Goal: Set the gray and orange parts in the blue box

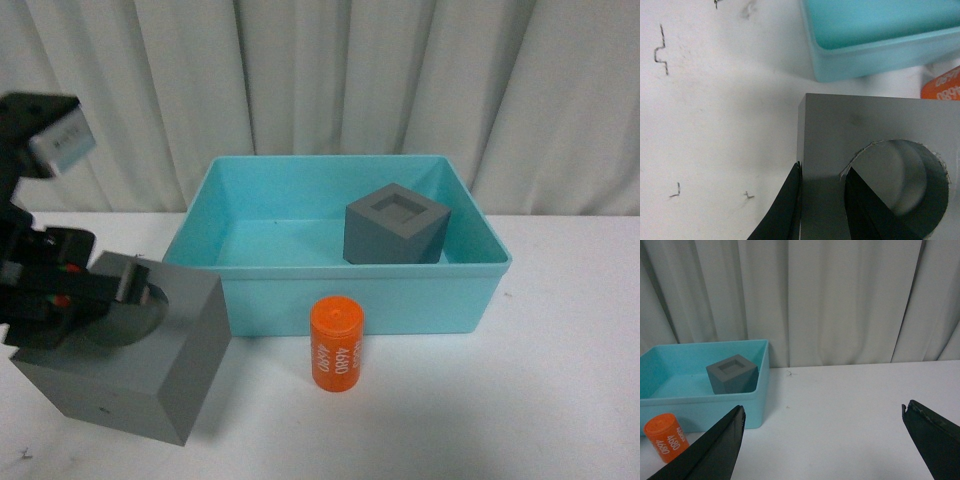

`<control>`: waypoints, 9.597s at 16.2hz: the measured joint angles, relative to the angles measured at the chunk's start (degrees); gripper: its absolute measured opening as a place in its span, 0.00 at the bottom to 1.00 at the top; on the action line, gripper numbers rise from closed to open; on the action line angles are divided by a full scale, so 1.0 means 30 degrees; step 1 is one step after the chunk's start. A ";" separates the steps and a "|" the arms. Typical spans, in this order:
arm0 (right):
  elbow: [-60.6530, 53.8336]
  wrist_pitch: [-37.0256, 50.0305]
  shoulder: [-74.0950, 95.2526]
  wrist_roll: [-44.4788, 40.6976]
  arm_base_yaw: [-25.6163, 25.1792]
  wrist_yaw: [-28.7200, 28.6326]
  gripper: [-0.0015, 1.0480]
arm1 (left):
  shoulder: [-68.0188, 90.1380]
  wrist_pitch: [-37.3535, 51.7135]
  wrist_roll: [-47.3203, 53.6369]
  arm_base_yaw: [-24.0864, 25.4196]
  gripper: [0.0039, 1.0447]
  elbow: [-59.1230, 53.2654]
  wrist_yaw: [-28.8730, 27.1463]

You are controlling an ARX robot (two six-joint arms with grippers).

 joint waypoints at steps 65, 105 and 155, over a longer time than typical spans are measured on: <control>0.0000 0.0000 0.0000 0.0000 0.0000 0.0000 0.94 | -1.6334 1.4498 0.1049 0.5005 0.01 -1.3835 0.1683; 0.0459 -0.1530 0.0743 0.0583 -0.0138 -0.0969 0.94 | -2.7416 0.4262 0.1064 0.5005 0.94 -1.4513 0.1683; 2.3766 -0.2579 3.9933 0.4116 0.9763 -0.1982 0.72 | -2.7409 0.4262 0.1064 0.5005 0.94 -1.4513 0.1698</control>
